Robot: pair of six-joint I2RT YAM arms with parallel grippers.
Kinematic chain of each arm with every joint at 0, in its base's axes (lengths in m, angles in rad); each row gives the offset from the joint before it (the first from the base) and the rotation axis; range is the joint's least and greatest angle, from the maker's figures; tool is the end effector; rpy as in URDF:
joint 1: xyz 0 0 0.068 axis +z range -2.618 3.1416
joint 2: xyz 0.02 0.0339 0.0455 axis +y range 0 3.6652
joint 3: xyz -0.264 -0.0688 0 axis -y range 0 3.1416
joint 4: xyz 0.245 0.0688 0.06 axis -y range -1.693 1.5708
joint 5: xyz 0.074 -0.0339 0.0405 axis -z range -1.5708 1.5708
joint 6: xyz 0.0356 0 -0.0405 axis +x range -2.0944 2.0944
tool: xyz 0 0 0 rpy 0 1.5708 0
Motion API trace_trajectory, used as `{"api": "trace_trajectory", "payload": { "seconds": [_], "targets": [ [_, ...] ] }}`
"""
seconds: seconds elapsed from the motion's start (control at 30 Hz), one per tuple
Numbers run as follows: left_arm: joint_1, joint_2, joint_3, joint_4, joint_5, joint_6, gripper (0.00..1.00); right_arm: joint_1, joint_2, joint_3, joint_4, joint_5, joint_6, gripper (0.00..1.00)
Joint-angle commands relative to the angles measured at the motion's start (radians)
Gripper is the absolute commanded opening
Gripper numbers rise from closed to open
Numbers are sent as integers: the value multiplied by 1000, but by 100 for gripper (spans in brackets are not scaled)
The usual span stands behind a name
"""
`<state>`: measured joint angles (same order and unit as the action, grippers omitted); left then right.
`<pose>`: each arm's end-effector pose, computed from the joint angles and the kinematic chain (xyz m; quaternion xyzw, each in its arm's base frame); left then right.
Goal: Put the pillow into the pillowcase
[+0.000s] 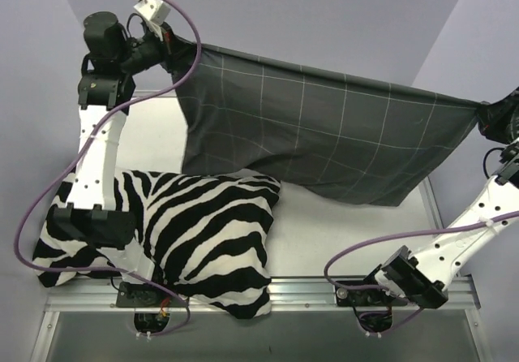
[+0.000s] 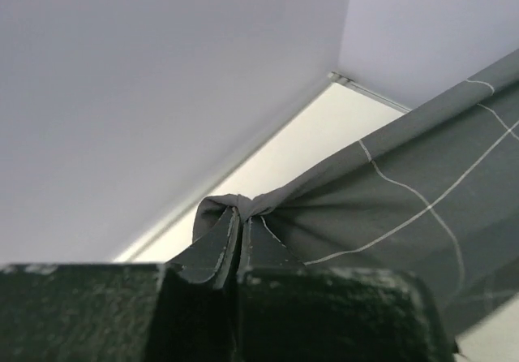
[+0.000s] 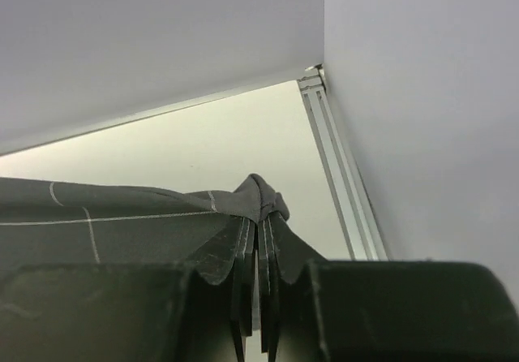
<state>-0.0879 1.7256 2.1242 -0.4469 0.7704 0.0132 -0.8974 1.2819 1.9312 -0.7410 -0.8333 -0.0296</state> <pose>0.3591 -0.0565 0.5199 0.2928 0.6570 -0.2957 0.6287 0.1461 -0.1408 0.5535 0.0365 0.7276 -0.0081 0.6849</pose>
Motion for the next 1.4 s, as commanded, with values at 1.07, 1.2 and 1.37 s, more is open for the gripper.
{"api": "trace_trajectory", "payload": {
  "seconds": [1.07, 1.2, 1.37],
  "targets": [
    [19, 529, 97, -588, -148, 412, 97, 525, 295, -679, -255, 520, -374, 82],
    [-24, 569, 121, -616, -164, 490, 97, 541, 356, -718, -186, 517, -357, 82],
    [-62, 611, 115, -625, -195, 530, 95, 580, 441, -752, -88, 539, -325, 70]
  ]
}}
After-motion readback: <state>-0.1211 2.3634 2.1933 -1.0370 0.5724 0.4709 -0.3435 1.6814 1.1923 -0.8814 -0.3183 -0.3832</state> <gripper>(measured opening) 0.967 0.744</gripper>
